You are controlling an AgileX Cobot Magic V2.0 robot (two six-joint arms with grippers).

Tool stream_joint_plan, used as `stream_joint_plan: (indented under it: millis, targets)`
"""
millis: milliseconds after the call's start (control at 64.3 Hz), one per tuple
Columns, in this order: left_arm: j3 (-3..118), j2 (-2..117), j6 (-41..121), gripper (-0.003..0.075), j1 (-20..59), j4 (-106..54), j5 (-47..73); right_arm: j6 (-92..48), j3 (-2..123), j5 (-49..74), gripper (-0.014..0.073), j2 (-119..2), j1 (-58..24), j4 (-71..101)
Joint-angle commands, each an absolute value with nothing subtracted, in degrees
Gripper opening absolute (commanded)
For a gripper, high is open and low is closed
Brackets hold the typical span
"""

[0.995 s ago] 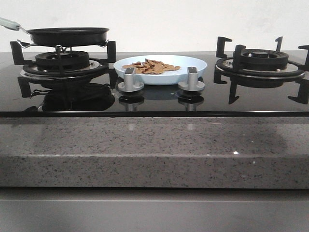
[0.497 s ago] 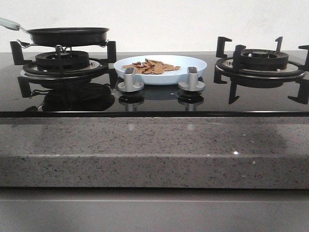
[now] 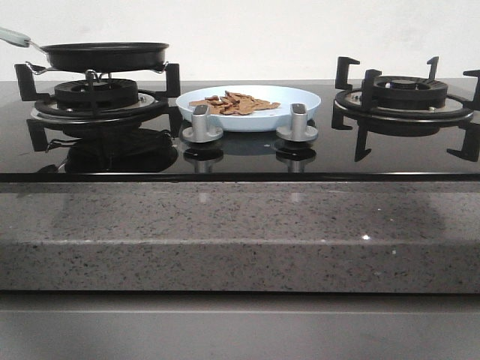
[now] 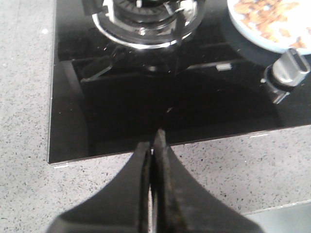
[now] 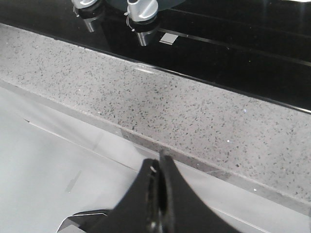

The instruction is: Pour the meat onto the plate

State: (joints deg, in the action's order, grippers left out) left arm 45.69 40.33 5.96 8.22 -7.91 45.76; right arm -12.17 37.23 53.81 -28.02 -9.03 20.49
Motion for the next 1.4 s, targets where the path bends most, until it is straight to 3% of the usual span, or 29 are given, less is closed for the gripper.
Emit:
stream_joint_plan:
  millis: [0, 249, 435, 699, 979, 1383]
  targets:
    - [44.8, 36.2, 5.4, -0.002, 8.6, -9.1, 39.9, -12.0, 38.6, 50.8, -0.0115, -28.2, -9.0, 21.9]
    - [33.6, 19.2, 5.4, -0.002, 8.0, -6.7, 34.8, -12.0, 38.6, 50.8, -0.0115, -28.2, -9.0, 22.0]
    - [23.7, 7.8, 5.4, -0.002, 5.6, -7.5, 24.4, -12.0, 38.6, 50.8, -0.0115, -28.2, -9.0, 22.0]
    - [12.0, 3.1, -6.2, -0.002, 4.0, 0.0, 11.0, -12.0, 38.6, 50.8, -0.0115, -28.2, -9.0, 22.0]
    - [-0.8, -1.3, -6.3, -0.002, 2.2, -0.9, -7.0, -12.0, 38.6, 50.8, -0.0115, -28.2, -9.0, 22.0]
    - [-0.5, -1.3, -6.3, -0.002, 2.6, -0.9, -6.1, -12.0, 38.6, 50.8, -0.0115, -28.1, -9.0, 22.0]
